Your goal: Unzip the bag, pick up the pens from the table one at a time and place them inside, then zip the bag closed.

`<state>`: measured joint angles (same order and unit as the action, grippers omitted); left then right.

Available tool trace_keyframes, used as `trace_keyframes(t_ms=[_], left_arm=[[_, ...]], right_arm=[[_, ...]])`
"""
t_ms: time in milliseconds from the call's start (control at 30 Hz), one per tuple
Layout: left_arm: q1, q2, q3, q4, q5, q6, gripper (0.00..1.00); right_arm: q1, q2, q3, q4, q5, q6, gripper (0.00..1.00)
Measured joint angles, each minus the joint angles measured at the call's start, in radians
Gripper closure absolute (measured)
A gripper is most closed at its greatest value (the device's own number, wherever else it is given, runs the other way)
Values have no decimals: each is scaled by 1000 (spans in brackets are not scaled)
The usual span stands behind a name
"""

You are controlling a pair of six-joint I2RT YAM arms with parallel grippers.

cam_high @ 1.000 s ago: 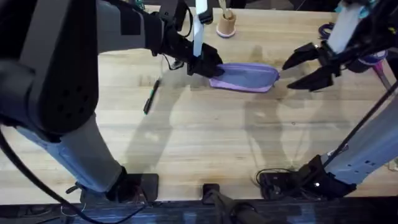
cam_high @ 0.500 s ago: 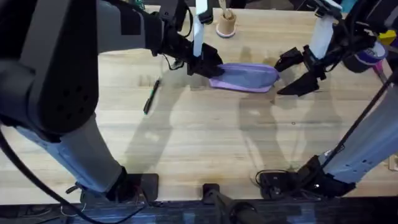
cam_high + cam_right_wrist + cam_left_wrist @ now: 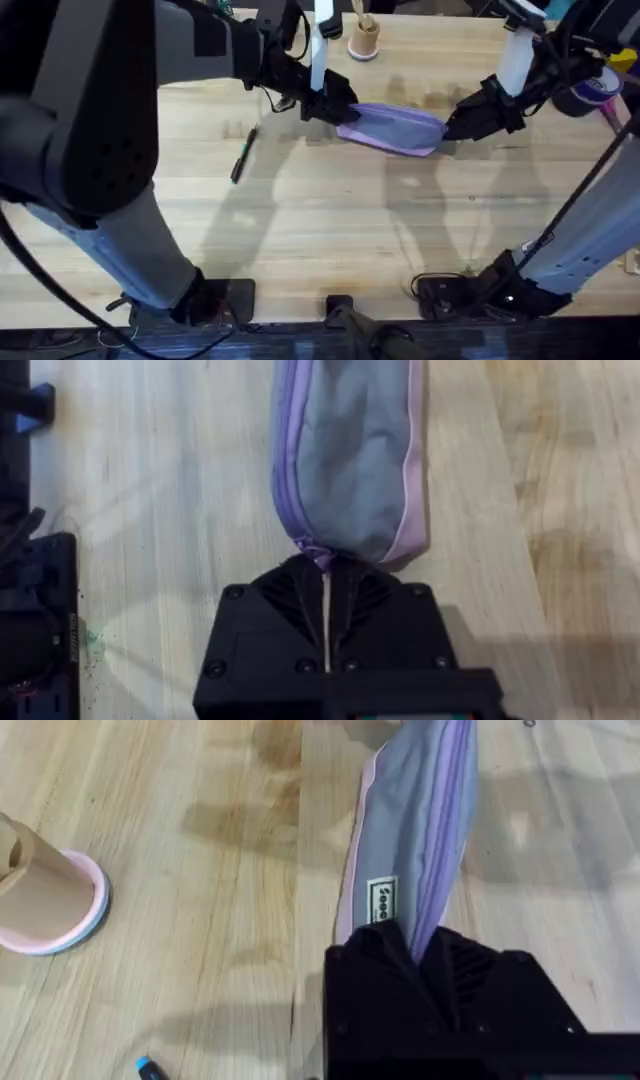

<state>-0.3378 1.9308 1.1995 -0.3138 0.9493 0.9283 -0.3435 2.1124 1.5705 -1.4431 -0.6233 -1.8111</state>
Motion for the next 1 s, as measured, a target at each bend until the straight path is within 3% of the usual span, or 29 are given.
trace_keyframes(t_ms=[433, 767, 1000], left_arm=[[0, 0, 0, 0, 0, 0, 958], [0, 0, 0, 0, 0, 0, 958], [0, 0, 0, 0, 0, 0, 958]], right_arm=[[-4, 0, 2, -26, -9, 16, 970], [-15, 0, 133, -125, -46, 23, 970], [-12, 0, 155, -144, -72, 23, 971]])
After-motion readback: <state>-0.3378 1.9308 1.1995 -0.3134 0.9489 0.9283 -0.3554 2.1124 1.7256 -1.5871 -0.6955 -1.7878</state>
